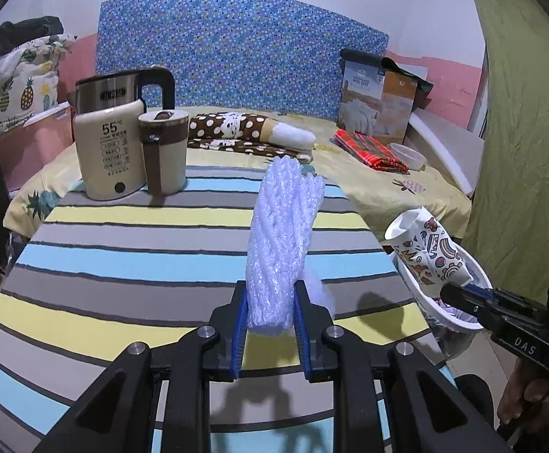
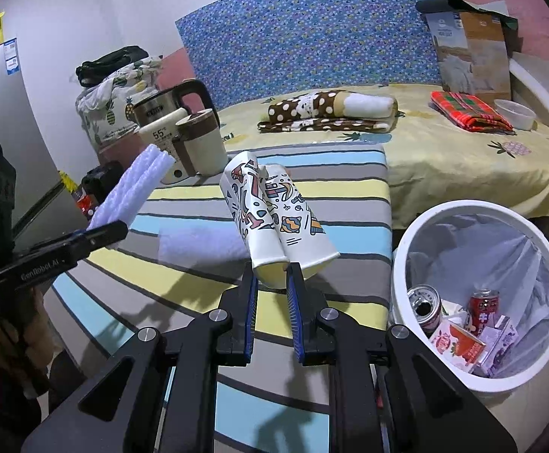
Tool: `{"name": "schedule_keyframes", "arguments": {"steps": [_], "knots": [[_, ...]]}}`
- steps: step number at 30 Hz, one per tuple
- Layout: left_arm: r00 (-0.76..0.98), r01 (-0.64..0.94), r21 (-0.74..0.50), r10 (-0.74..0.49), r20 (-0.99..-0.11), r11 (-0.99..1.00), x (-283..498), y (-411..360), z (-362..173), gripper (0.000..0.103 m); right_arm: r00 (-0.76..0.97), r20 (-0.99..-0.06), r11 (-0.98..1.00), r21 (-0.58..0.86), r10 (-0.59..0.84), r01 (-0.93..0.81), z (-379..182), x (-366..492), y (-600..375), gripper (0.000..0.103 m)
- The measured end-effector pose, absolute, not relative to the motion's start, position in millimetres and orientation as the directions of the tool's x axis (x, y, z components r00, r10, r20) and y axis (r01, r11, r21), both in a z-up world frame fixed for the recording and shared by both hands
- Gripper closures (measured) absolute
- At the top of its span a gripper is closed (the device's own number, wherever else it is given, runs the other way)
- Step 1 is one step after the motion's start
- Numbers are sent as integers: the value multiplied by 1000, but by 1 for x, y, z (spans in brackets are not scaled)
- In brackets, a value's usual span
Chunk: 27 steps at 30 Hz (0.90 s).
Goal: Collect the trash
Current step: 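Carry paper cup and foam net over the bin and open both grippers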
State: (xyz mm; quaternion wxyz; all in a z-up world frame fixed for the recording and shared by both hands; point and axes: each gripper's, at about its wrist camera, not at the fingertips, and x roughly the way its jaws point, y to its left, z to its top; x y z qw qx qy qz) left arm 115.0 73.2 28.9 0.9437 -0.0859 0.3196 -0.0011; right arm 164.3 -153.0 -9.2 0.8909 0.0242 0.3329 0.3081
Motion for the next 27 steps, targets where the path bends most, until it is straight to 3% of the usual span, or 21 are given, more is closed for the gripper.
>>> {"name": "schedule_keyframes", "arguments": {"steps": [27], "knots": [[713,221,-176,-282,-642,959,158,-45,15,80,666,-600,892,220,443,-395,-11,160,-220,85]]}}
